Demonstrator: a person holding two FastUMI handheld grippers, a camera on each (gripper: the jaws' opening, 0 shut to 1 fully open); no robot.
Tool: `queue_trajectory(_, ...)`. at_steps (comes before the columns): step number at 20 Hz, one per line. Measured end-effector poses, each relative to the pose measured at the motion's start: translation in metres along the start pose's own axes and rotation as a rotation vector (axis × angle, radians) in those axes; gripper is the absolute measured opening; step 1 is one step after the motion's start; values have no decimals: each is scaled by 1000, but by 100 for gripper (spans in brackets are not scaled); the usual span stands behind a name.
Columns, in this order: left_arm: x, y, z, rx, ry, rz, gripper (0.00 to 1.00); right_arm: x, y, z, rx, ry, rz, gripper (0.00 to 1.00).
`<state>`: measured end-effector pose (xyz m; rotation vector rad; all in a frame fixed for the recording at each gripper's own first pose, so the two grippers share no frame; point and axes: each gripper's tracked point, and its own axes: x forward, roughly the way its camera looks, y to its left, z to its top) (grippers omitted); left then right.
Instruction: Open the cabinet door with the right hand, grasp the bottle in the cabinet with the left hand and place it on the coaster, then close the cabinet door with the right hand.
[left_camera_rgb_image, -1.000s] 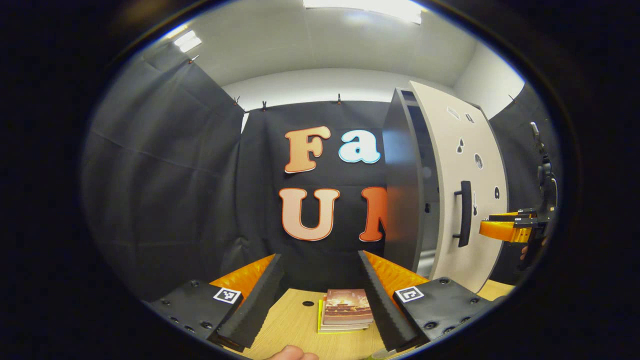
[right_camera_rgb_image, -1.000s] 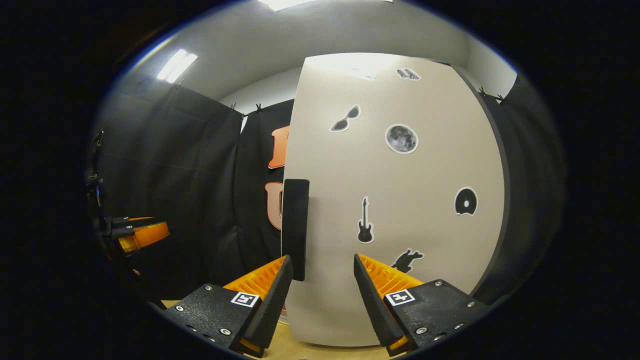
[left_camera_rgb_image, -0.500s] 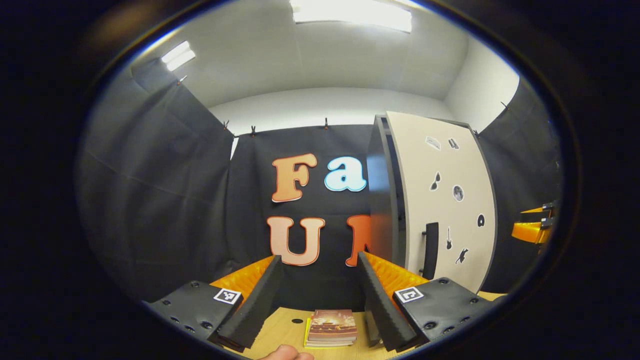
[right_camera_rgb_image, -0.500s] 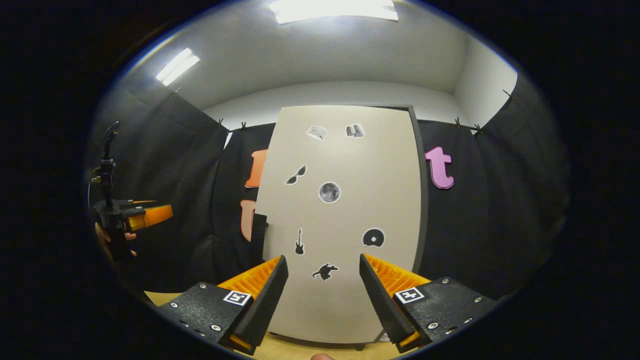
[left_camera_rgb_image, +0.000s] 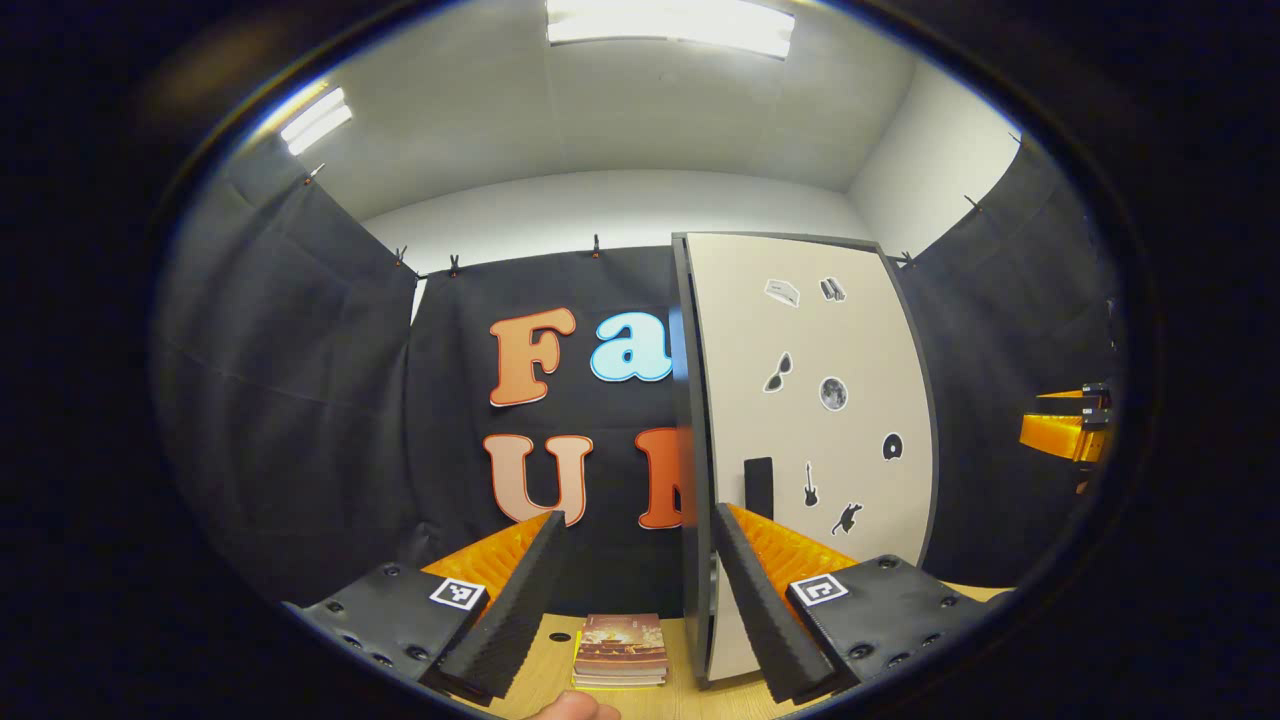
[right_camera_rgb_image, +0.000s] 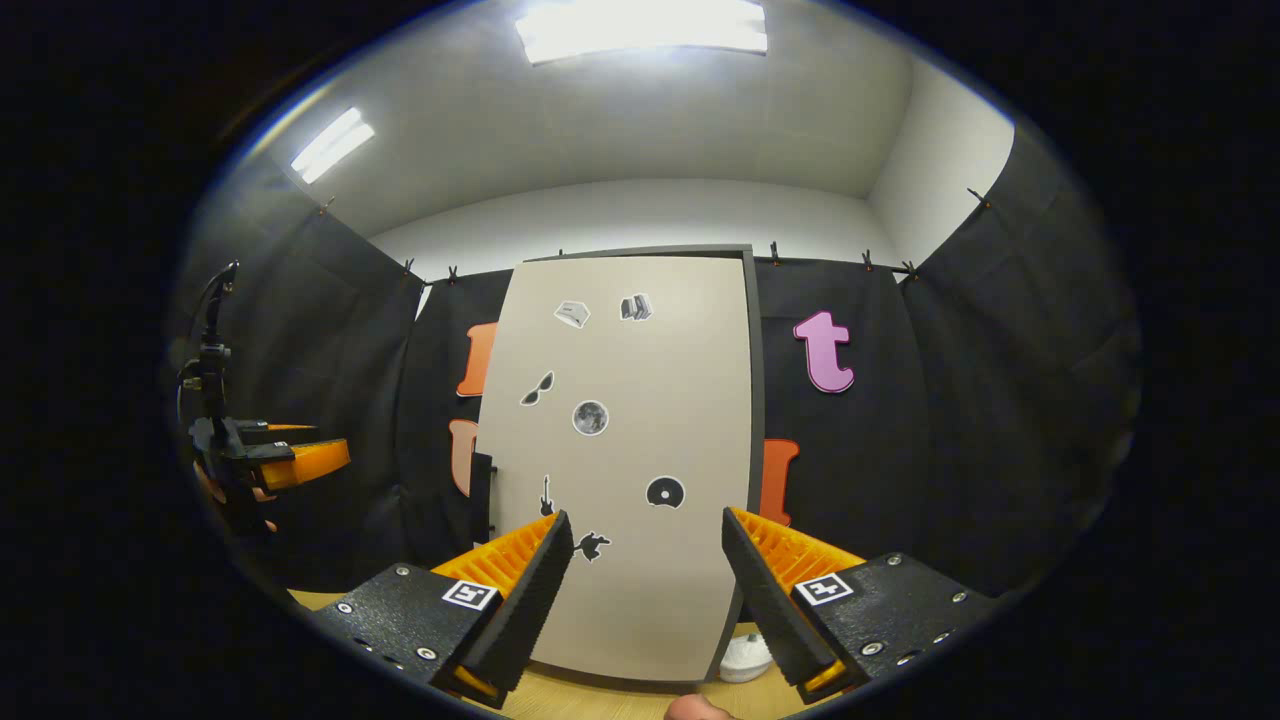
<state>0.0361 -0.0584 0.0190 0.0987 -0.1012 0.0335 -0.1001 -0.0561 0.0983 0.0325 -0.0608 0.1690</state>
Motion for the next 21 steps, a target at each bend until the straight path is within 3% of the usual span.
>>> queue_trajectory(6, -3, 3, -1, -13, -10, 23, 93, -14, 0, 8, 12, -25, 6, 93)
queue_trajectory(7, -3, 6, -1, -5, -10, 34, 97, -14, 3, 8, 20, -19, 23, 88)
queue_trajectory(8, -4, 9, -1, 2, -12, 39, 95, -14, 6, 8, 32, -16, 35, 93)
queue_trajectory(21, 3, 22, -10, 2, 7, 56, 95, -17, 17, 22, 41, -53, 54, 93)
